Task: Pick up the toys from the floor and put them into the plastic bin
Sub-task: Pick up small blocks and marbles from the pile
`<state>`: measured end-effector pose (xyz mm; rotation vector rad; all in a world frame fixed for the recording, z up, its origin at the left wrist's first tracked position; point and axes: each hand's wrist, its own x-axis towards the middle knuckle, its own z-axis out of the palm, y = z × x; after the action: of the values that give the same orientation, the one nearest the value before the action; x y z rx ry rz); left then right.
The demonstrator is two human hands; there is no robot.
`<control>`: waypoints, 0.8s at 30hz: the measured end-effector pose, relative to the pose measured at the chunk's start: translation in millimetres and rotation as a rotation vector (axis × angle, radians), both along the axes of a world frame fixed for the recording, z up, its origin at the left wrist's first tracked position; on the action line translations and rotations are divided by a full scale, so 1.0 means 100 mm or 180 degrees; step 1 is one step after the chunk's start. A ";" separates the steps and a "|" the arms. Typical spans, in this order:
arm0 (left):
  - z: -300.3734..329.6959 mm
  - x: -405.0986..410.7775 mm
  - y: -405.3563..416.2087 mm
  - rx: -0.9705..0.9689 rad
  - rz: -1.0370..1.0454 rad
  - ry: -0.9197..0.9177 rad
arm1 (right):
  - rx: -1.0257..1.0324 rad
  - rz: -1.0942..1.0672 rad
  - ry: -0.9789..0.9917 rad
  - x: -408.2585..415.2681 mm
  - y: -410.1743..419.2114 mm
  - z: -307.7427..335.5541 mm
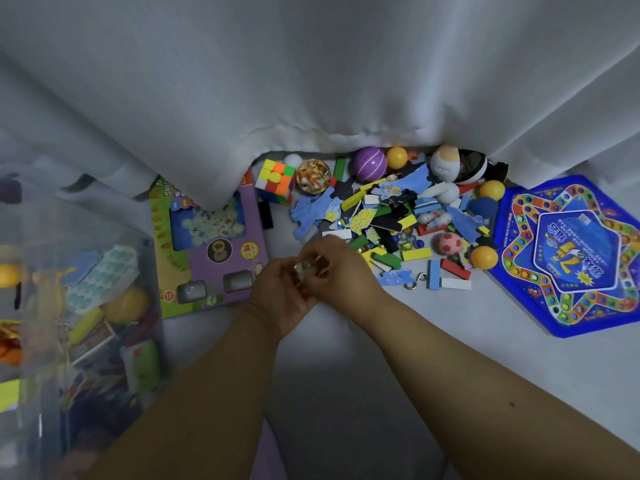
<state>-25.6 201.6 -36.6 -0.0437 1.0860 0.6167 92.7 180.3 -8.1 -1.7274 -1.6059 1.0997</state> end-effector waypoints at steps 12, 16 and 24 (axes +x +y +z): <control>-0.04 -0.22 -0.02 -0.0058 0.0521 0.0223 | -0.0852 0.0776 -0.1129 -0.16 -0.21 -0.44; -0.05 -0.28 -0.03 -0.0003 0.0622 0.0361 | -0.0795 0.1282 -0.1594 -0.29 -0.22 -0.46; -0.09 -0.20 0.02 0.0157 0.0381 0.0731 | 0.0459 -0.0754 -0.0514 -0.21 -0.15 -0.35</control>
<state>-45.2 203.2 -45.3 0.0054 1.2963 0.7696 71.4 165.4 -42.8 -1.8902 -1.4861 0.7306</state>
